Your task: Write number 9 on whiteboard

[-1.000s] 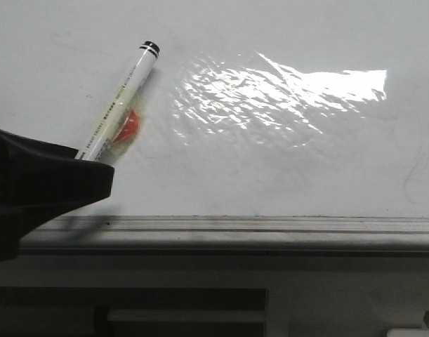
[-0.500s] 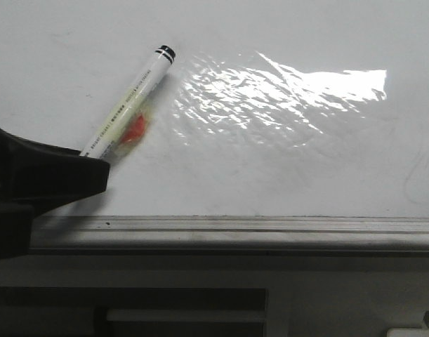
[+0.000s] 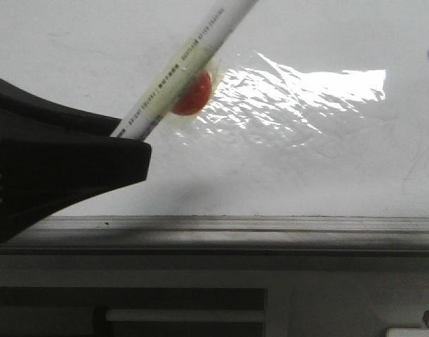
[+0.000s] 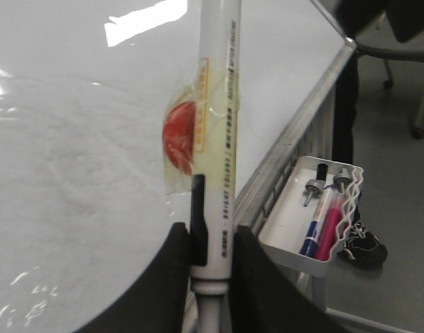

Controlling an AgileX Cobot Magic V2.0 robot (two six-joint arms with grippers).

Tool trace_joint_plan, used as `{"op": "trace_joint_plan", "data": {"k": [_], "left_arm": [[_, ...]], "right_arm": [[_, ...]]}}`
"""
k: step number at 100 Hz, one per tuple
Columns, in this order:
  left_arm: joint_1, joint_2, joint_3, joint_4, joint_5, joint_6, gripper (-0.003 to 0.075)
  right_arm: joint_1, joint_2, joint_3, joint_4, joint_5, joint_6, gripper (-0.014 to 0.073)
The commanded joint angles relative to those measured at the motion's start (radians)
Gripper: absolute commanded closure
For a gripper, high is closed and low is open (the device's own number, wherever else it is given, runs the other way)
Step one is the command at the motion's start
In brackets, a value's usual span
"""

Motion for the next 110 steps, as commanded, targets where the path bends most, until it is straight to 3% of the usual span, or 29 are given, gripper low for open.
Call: {"op": "trace_joint_plan", "data": {"k": [1,22,54,61,75,80,99,110], "left_arm": [[-0.005,-0.02,-0.025,0.064,-0.096,-0.009,0.0741],[-0.005,-0.02,-0.025,0.087,-0.11,-0.009,0.0741],[-0.005,-0.02,-0.025,0.087,-0.11,-0.009,0.0741],[-0.005,-0.02,-0.025,0.087,-0.11,-0.009,0.0741],[-0.005,-0.02,-0.007,0.036,-0.11,-0.013,0.0737],[-0.005,-0.02,0.0,0.033,-0.11,-0.013,0.0713],[-0.005,-0.02,0.012,-0.005,-0.163,-0.018,0.0465],[-0.005,-0.02,0.012,-0.041,-0.188,-0.062,0.044]], "right_arm": [[0.026,0.073,-0.089,0.0,-0.071,-0.016,0.0179],[0.035,0.221,-0.192,0.052,-0.062,-0.016,0.0249],[0.105,0.346,-0.277,0.061,-0.062,-0.016,0.0256],[0.105,0.348,-0.278,0.061,-0.066,-0.014,0.0334],[0.105,0.348,-0.278,0.061,-0.057,-0.014,0.0602],[0.105,0.348,-0.278,0.061,-0.053,-0.014,0.0662],[0.105,0.348,-0.278,0.061,-0.042,-0.014,0.0661],[0.105,0.346,-0.278,0.057,-0.042,-0.014,0.0661]]}}
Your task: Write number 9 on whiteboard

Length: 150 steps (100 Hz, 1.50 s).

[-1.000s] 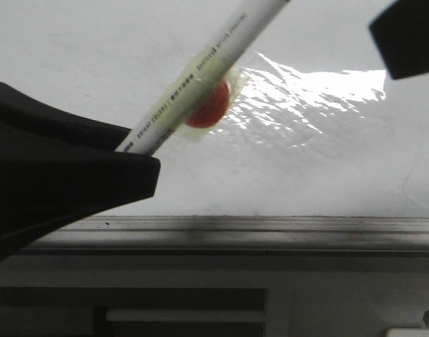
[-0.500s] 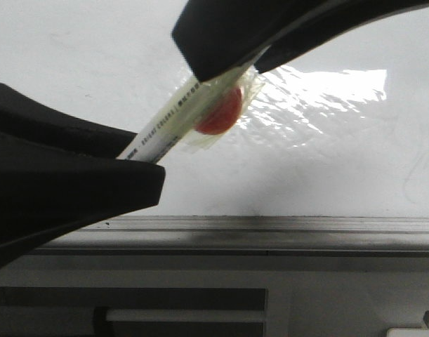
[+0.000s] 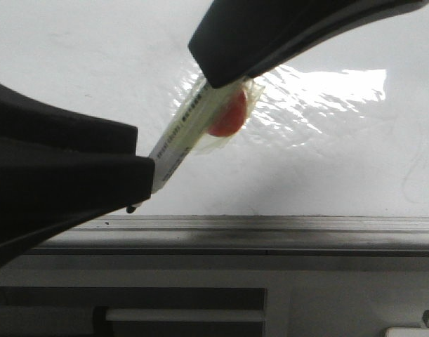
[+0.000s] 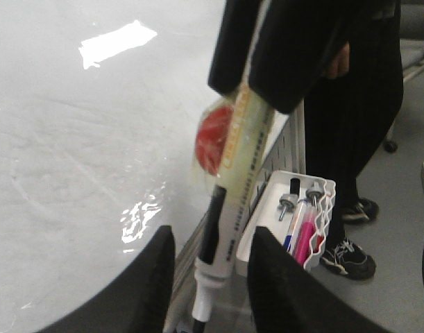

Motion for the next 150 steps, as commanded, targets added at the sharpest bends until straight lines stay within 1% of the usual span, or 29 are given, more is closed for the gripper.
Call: {"op": "trace_joint_plan", "data": {"k": [1,14,21,32,38,54,71,75,87,106,115,123,132,150], "left_arm": [[-0.005,-0.02,-0.018,-0.065,-0.102,-0.034,0.044],[-0.005,-0.043,0.002,-0.108,-0.102,-0.034,0.044],[-0.005,-0.076,0.03,-0.179,-0.106,-0.039,0.044],[-0.005,-0.156,0.095,-0.337,-0.166,-0.037,0.044],[-0.005,-0.191,0.115,-0.369,-0.168,-0.034,0.0441],[-0.005,-0.257,0.127,-0.37,-0.093,-0.033,0.0441],[-0.005,-0.257,0.127,-0.368,-0.091,-0.033,0.0441],[-0.005,-0.257,0.127,-0.362,-0.091,-0.033,0.0441],[-0.005,-0.257,0.127,-0.345,-0.091,-0.033,0.0441],[-0.005,-0.257,0.127,-0.345,-0.091,-0.033,0.0441],[-0.005,-0.257,0.127,-0.345,-0.091,-0.033,0.0441],[-0.005,-0.257,0.127,-0.345,-0.091,-0.033,0.0441],[-0.005,-0.257,0.127,-0.345,-0.091,-0.033,0.0441],[-0.005,-0.257,0.127,-0.345,-0.091,-0.033,0.0441]], "right_arm": [[-0.004,-0.015,-0.033,-0.008,-0.055,-0.01,0.066],[-0.02,-0.028,-0.033,-0.023,-0.055,-0.006,0.0645],[-0.053,-0.047,-0.036,-0.023,-0.055,0.005,0.0642],[-0.133,-0.071,-0.051,-0.023,-0.063,0.038,0.0642],[-0.167,-0.078,-0.068,-0.023,-0.063,0.038,0.0642],[-0.22,-0.055,-0.136,-0.023,-0.045,0.038,0.0642],[-0.297,0.008,-0.207,-0.023,0.03,0.066,0.0642],[-0.318,0.023,-0.221,-0.023,0.034,0.085,0.0642],[-0.352,0.047,-0.246,-0.023,0.032,0.087,0.0642],[-0.351,0.122,-0.264,-0.023,-0.018,0.087,0.0642],[-0.326,0.178,-0.275,-0.021,-0.014,0.087,0.0643],[-0.303,0.194,-0.275,-0.027,0.051,0.08,0.0643],[-0.305,0.181,-0.273,-0.058,0.115,0.08,0.0643],[-0.33,0.125,-0.318,-0.082,0.121,0.082,0.0642]]}}
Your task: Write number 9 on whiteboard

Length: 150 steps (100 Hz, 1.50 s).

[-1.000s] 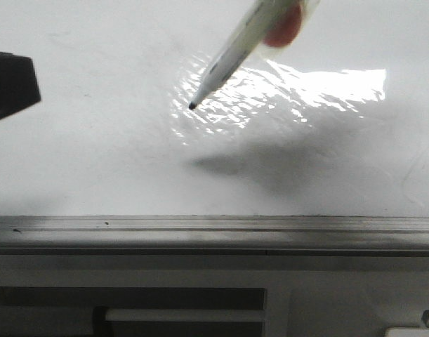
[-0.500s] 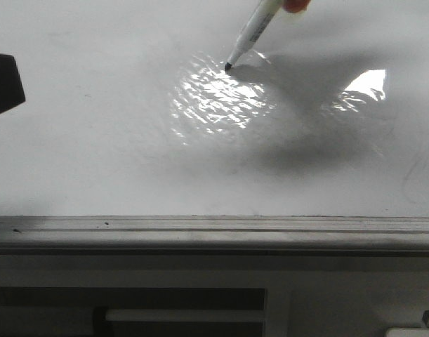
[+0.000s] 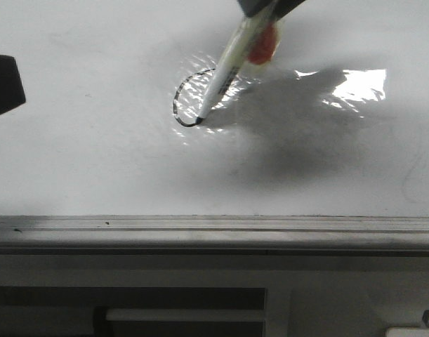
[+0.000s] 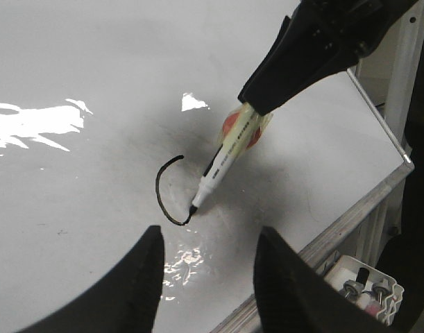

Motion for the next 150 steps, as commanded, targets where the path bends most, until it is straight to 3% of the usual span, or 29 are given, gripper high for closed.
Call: {"op": "trace_joint_plan", "data": {"k": [1,22,44,56,65,80,98,139,150], "left_arm": [[-0.005,-0.007,-0.019,-0.011,-0.068,-0.006,0.0441],[-0.005,-0.002,-0.019,-0.011,-0.068,-0.006,0.0441],[-0.005,0.0,-0.019,-0.011,-0.066,-0.006,0.0441],[-0.005,0.0,-0.019,-0.007,-0.056,-0.006,0.0441],[-0.005,0.0,-0.026,0.045,-0.047,-0.003,0.0441],[-0.005,0.02,-0.097,0.255,0.071,-0.003,0.0441],[-0.005,0.1,-0.174,0.252,0.095,-0.003,0.0441],[-0.005,0.265,-0.21,0.31,0.0,-0.003,0.0443],[-0.005,0.28,-0.21,0.31,-0.018,-0.003,0.0504]], "right_arm": [[-0.026,-0.038,-0.057,-0.069,-0.057,-0.012,0.0642],[-0.031,-0.022,-0.103,-0.093,-0.033,-0.004,0.0642],[-0.003,-0.009,0.068,-0.053,-0.029,0.035,0.0643],[0.03,-0.021,0.071,-0.029,-0.044,0.035,0.0643],[0.067,-0.042,0.053,-0.01,-0.056,0.035,0.0643],[0.148,-0.059,0.046,0.01,-0.062,0.04,0.0643],[0.206,-0.057,0.046,0.036,-0.067,0.049,0.0643],[0.209,-0.057,0.048,0.134,-0.069,0.049,0.0643],[0.209,-0.057,0.048,0.134,-0.065,0.049,0.0643]]}}
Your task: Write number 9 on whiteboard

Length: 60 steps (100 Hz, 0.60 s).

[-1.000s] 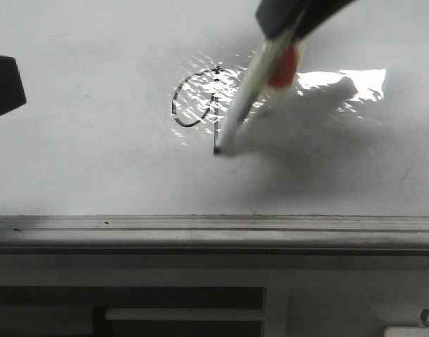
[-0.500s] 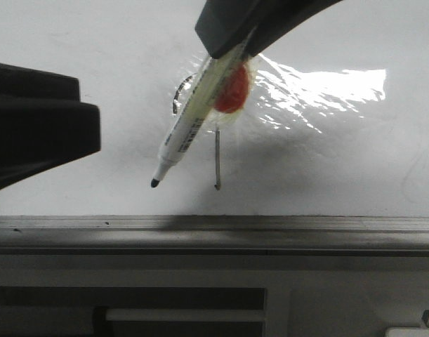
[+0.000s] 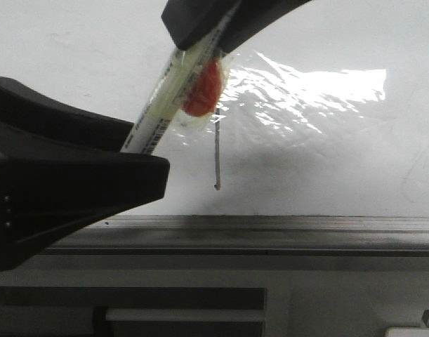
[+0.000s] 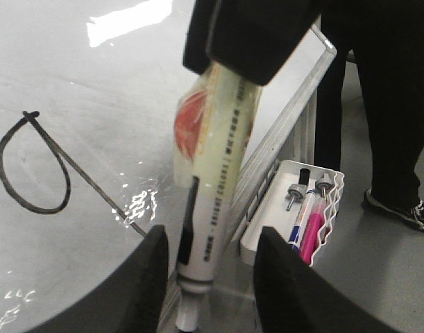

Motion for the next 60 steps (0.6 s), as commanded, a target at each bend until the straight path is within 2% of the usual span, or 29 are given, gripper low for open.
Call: {"op": "trace_joint_plan", "data": {"k": [1,12,19,26,33,40,46,60], "left_arm": [[-0.005,-0.003,-0.026,-0.021,-0.095,-0.003,0.051],[-0.005,-0.003,-0.026,-0.021,-0.103,-0.003,0.065],[-0.005,-0.003,-0.024,-0.019,-0.121,-0.003,0.0743],[-0.005,-0.003,-0.024,-0.019,-0.125,-0.003,0.0741],[-0.005,-0.003,-0.024,-0.019,-0.125,-0.003,0.0741],[-0.005,-0.003,-0.024,-0.021,-0.129,-0.023,0.0741],[-0.005,-0.007,-0.024,-0.037,-0.124,-0.052,0.0741],[-0.005,-0.035,-0.023,-0.244,-0.077,-0.098,0.0741]], "right_arm": [[0.0,-0.026,-0.032,0.019,-0.059,-0.005,0.0643],[0.0,-0.026,-0.032,0.017,-0.063,-0.005,0.0634],[0.0,-0.026,-0.032,0.016,-0.063,-0.007,0.0567],[0.0,-0.026,-0.032,0.016,-0.065,-0.007,0.0427],[0.0,-0.026,-0.032,0.016,-0.069,-0.007,0.0228],[0.0,-0.026,-0.032,0.012,-0.073,-0.007,0.0094],[0.0,-0.026,-0.032,0.007,-0.076,-0.007,0.0062],[0.0,-0.026,-0.032,0.007,-0.076,-0.007,0.0102]]}}
